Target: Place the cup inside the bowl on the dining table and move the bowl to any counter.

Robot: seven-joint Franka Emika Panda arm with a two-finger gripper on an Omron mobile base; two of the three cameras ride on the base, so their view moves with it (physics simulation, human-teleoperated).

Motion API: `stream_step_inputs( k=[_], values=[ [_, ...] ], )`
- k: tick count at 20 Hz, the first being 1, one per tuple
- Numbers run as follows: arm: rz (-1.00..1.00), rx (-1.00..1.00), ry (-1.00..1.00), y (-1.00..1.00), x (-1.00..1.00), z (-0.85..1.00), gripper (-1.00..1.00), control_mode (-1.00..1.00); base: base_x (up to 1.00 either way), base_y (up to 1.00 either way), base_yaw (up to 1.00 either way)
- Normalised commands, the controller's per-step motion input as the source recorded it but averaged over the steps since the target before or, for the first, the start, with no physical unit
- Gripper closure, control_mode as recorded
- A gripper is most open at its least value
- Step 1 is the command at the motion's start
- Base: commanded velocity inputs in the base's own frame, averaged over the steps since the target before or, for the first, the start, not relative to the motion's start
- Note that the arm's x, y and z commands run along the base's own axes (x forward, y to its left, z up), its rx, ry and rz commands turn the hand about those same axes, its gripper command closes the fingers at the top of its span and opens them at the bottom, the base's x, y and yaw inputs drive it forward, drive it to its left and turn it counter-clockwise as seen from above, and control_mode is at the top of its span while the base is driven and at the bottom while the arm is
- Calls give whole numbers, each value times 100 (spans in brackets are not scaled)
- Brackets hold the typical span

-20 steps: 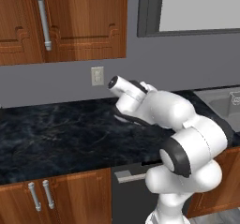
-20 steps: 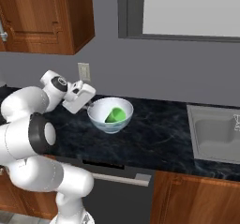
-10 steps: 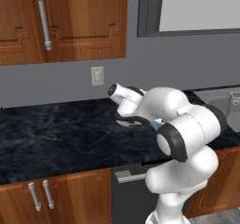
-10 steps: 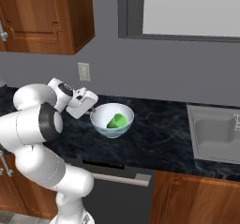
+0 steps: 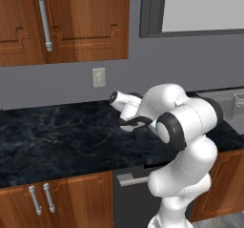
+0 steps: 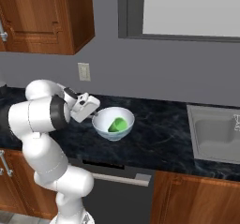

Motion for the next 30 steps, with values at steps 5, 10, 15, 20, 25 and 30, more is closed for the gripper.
stream_step_inputs(
  k=[5,10,15,20,25,30],
  values=[
    [0,-1,0,0,21,-24,100,-100,0,0,0],
    [0,0,0,-1,7,-17,100,-100,0,0,0],
    [0,0,0,0,0,0,100,-100,0,0,0],
    [0,0,0,0,0,0,-100,-100,0,0,0],
    [0,0,0,0,0,0,-100,-100,0,0,0],
    [-1,0,0,0,-15,8,-100,-100,0,0,0]
  ],
)
